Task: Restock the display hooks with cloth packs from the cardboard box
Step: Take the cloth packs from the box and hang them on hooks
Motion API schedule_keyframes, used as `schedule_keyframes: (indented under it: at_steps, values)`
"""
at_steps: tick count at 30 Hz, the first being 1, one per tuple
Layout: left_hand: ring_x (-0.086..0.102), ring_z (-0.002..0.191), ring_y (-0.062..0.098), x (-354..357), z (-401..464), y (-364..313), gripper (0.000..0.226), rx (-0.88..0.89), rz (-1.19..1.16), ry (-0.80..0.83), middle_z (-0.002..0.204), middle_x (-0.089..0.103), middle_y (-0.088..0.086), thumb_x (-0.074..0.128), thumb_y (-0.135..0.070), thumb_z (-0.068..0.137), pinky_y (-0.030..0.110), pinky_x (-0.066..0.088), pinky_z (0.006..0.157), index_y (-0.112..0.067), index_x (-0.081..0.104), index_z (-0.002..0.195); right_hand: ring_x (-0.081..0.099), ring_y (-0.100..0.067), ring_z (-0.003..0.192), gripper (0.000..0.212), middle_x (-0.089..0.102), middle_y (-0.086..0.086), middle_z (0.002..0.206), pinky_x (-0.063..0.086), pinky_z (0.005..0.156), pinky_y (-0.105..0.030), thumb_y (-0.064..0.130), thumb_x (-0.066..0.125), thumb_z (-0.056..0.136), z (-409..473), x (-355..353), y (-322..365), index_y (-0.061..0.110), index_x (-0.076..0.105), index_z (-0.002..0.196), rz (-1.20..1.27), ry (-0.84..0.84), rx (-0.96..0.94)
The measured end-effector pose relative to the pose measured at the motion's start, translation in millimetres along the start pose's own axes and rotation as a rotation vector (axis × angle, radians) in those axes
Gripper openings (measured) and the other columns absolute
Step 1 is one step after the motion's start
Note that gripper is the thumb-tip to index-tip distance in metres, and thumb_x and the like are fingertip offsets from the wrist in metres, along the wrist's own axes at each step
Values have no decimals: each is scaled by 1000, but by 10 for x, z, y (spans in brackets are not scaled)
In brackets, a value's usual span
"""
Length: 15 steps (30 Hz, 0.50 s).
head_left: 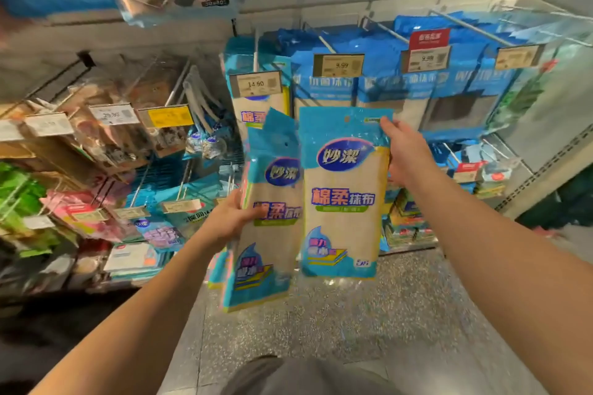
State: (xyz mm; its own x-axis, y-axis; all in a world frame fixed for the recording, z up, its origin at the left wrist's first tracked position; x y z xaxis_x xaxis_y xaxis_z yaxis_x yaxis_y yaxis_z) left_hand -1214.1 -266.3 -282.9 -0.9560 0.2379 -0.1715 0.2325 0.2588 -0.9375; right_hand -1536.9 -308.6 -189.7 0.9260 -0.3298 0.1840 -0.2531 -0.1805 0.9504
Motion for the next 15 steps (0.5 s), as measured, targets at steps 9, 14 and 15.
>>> schedule_keyframes:
  at_steps: [9,14,15]
  values:
    - [66,98,31,-393,-227,-69,53,84,1172,-85,107,71,5,77,-51,79,36,51,79,-28,59,124,64,6,81,17,69,17,88,46,70,-12,31,53,102,83,237,196,28,65,91,-526,145,-270]
    - [65,102,24,-254,-135,-575,41,281,1453,48,116,64,-4,64,-51,89,33,47,72,-30,53,123,68,-17,99,19,74,7,101,54,92,-40,45,61,89,498,516,113,30,71,97,-580,228,-298]
    - [65,103,23,-243,-77,-658,40,306,1479,75,119,60,-6,63,-49,89,33,47,71,-30,52,123,68,-16,95,19,72,6,100,55,87,-29,40,63,92,532,597,111,24,69,101,-563,243,-277]
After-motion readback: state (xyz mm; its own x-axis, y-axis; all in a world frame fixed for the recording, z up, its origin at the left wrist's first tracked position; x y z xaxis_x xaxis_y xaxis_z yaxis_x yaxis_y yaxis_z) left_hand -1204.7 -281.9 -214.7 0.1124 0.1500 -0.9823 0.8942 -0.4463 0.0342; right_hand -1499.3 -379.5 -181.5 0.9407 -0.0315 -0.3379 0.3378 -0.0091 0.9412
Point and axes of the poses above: each hand's wrist, its own z-axis towards the middle knuckle, its own x-axis out of the palm, y = z × x, the point moved 4 cm from there along z, towards the middle knuckle
